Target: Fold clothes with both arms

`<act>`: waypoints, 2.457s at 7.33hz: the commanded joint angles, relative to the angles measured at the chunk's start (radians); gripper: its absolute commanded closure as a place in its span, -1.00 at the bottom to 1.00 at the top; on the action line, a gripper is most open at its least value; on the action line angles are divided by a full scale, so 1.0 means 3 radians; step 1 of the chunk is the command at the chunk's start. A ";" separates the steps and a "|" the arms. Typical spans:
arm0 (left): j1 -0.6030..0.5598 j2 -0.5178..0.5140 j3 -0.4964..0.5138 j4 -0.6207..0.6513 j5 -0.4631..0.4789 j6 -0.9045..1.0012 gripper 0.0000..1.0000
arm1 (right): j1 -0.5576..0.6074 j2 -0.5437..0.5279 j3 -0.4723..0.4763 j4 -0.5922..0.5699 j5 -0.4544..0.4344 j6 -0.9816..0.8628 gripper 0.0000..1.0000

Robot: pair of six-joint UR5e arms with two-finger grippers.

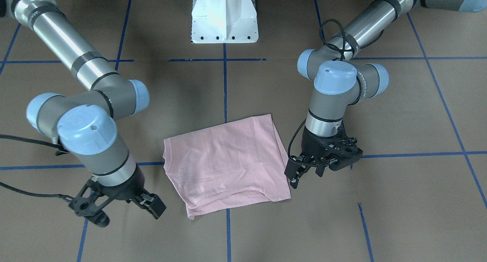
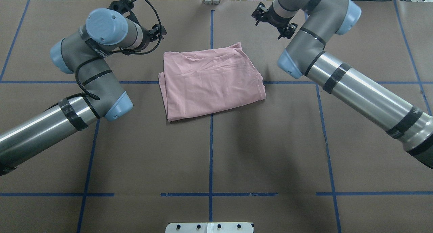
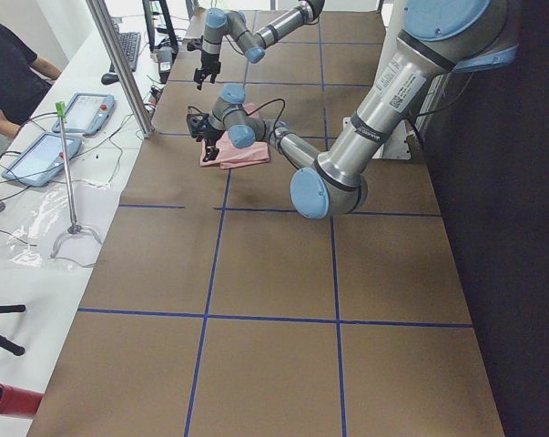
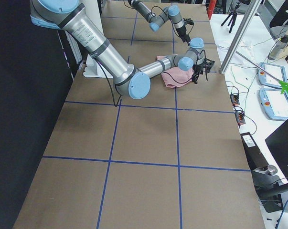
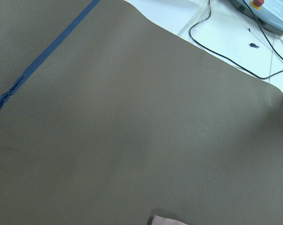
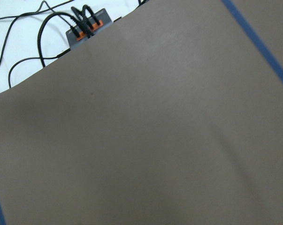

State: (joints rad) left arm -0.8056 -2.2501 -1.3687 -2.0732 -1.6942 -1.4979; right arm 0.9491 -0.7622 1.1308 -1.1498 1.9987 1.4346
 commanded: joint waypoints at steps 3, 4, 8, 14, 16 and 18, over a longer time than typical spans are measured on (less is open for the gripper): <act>-0.0805 0.0790 -0.1295 0.0834 -0.0665 0.1526 -1.00 | 0.1144 -0.1327 0.1050 -0.0558 0.0940 -0.2361 -1.00; -0.1106 0.0969 -0.1459 0.1069 -0.0941 0.2093 -1.00 | 0.1380 -0.1654 0.1184 -0.0777 0.0972 -0.3229 -1.00; -0.2191 0.1460 -0.1487 0.1709 -0.1561 0.4636 -1.00 | 0.2367 -0.2136 0.1348 -0.2173 0.1089 -0.5649 -1.00; -0.2382 0.2147 -0.0554 0.0922 -0.1936 0.5320 -1.00 | 0.2492 -0.2787 0.2034 -0.2078 0.1258 -0.5575 -1.00; -0.2392 0.2136 -0.0484 0.0867 -0.1895 0.5335 -1.00 | 0.2360 -0.2808 0.2009 -0.2078 0.1233 -0.5524 -1.00; -0.2392 0.2116 -0.0651 0.1242 -0.1930 0.5325 -1.00 | 0.2165 -0.2813 0.1998 -0.2058 0.1217 -0.5040 -1.00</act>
State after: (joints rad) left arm -1.5227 -1.6121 -1.5301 -1.7714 -2.2698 0.1008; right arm 1.6309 -1.6051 1.7320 -1.7701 2.3656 -0.1541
